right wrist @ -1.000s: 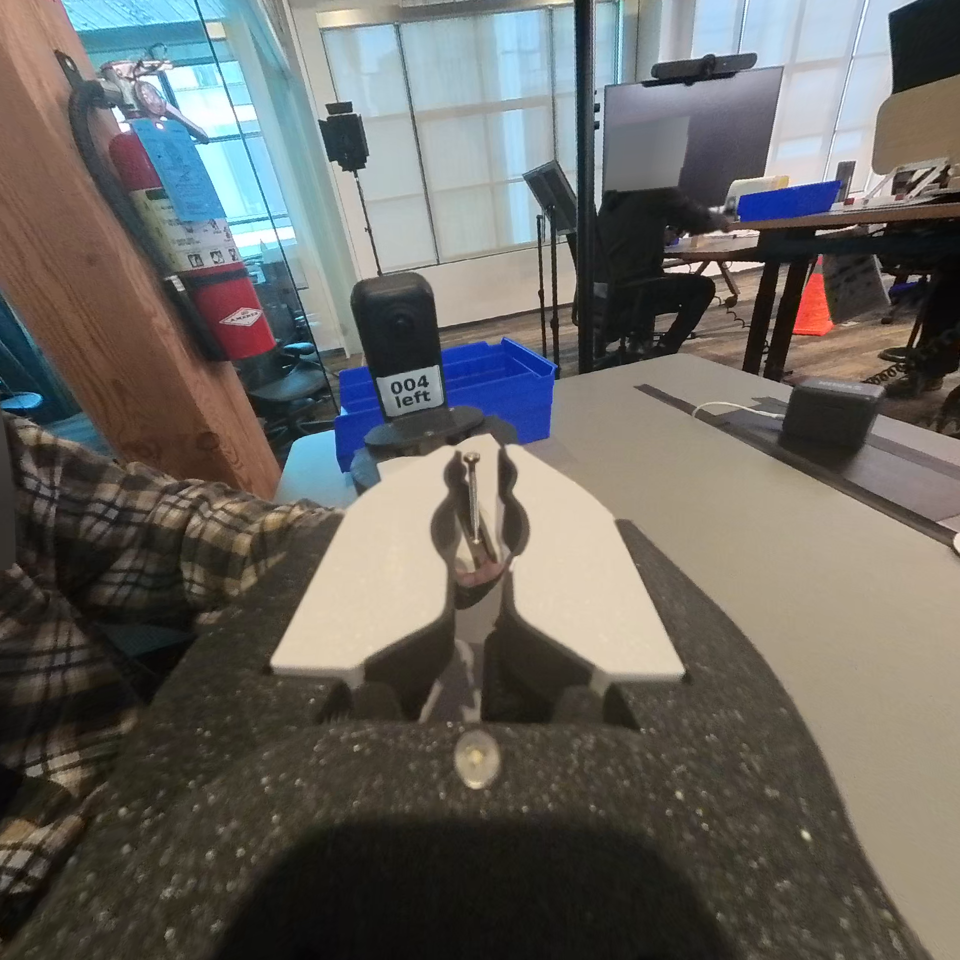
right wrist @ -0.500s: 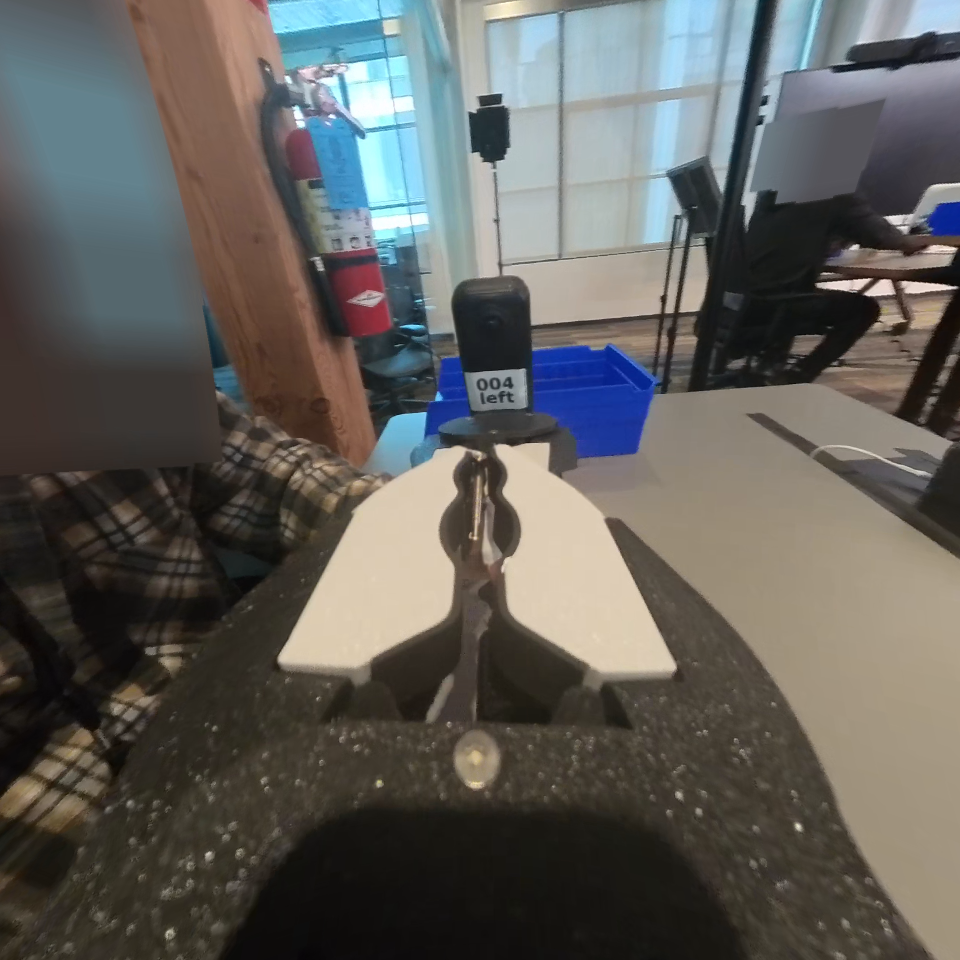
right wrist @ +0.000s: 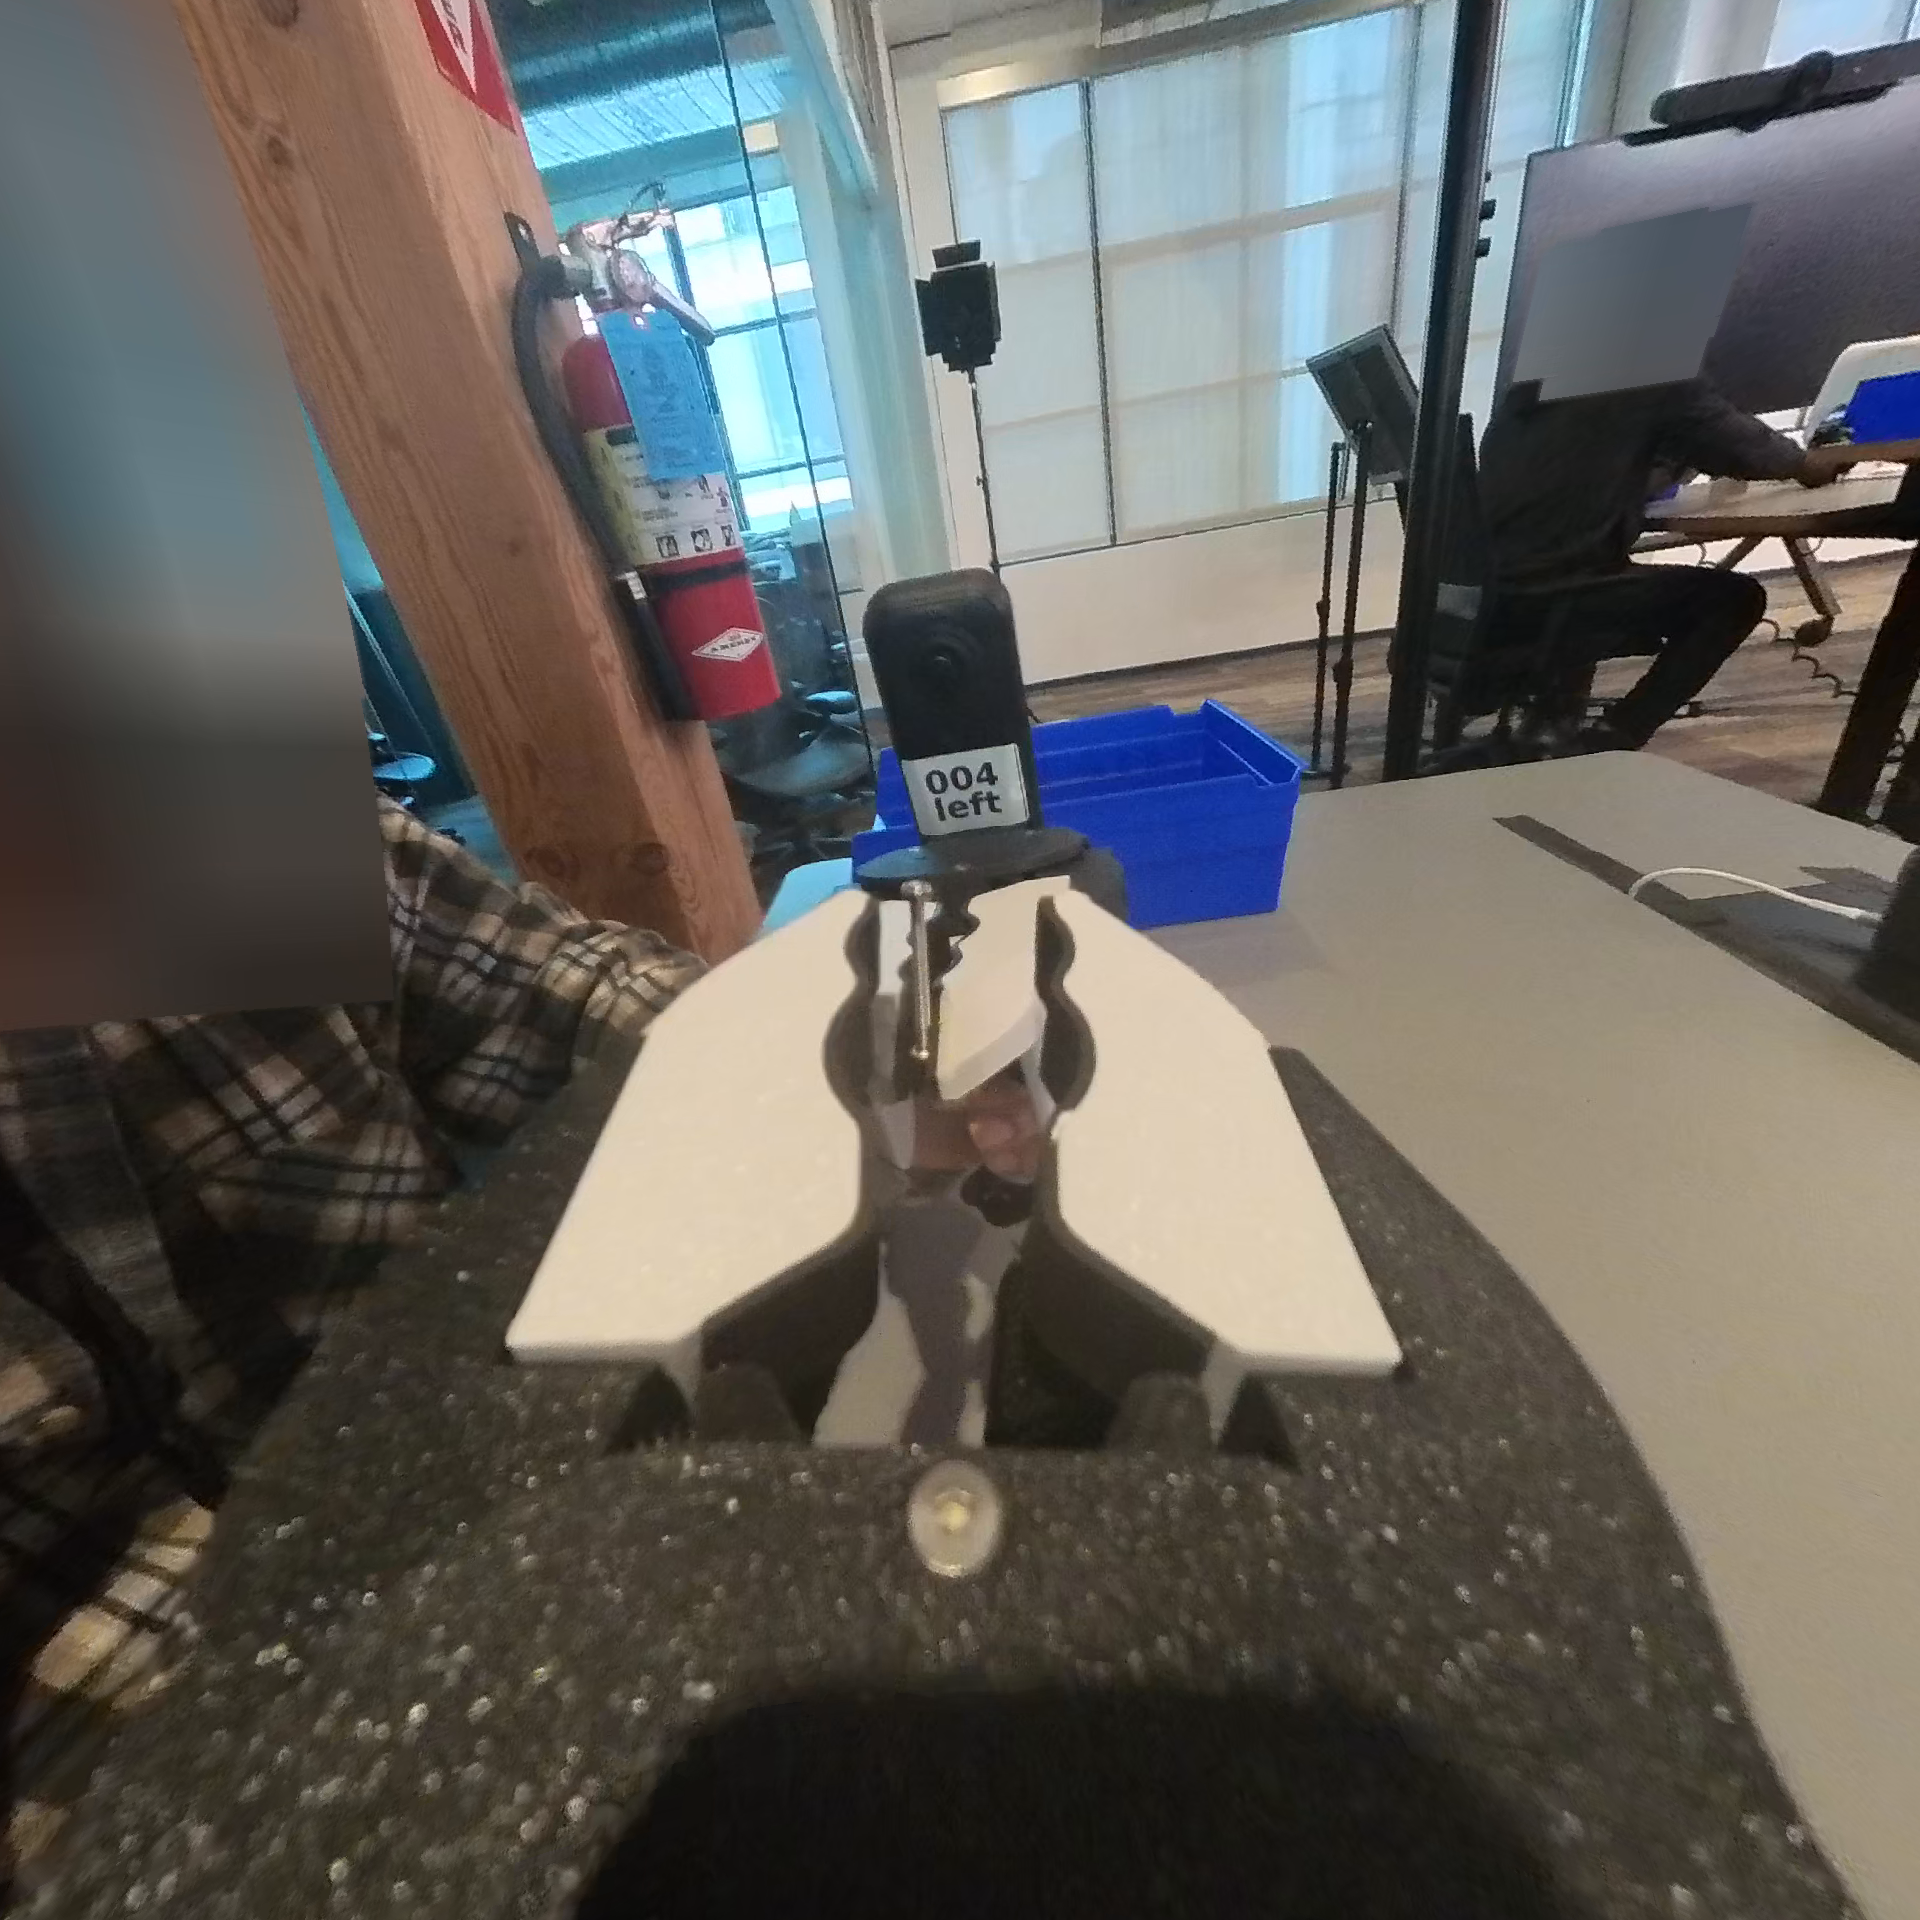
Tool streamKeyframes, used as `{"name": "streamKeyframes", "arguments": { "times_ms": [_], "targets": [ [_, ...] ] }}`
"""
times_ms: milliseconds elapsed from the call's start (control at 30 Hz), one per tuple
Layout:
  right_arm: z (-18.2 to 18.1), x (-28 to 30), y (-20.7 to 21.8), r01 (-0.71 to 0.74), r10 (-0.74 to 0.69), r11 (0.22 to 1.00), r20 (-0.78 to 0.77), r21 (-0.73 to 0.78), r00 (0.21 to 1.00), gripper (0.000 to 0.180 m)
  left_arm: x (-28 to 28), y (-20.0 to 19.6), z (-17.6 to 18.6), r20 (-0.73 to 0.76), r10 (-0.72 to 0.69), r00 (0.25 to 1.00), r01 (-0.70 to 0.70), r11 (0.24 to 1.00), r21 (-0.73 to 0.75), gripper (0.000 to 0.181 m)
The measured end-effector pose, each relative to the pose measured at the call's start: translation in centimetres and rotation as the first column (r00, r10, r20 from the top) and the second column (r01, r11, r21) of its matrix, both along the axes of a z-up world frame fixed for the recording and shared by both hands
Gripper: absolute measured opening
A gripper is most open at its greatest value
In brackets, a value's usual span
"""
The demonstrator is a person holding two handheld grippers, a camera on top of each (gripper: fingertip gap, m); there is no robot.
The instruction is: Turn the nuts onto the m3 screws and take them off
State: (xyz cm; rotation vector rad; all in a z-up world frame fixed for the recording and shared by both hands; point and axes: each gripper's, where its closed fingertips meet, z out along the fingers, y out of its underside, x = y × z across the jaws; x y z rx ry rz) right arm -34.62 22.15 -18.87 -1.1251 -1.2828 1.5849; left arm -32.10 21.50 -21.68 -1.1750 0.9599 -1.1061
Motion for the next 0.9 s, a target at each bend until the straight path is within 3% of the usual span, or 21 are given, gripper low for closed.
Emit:
{"name": "streamKeyframes", "arguments": {
  "times_ms": [300,900],
  "targets": [
    [-0.1,-0.1,0.9,0.015,-0.015,0.997,-0.004,-0.077,1.000,0.035,0.0,0.0,0.0,-0.006,0.006,1.000,-0.006,1.000,0.005,0.003],
    [0.1,0.0,0.5,0.005,-0.006,0.997,-0.009,-0.072,1.000,0.036,0.1,0.0,0.0,-0.009,0.007,1.000,-0.007,1.000,0.009,0.004]
  ]
}}
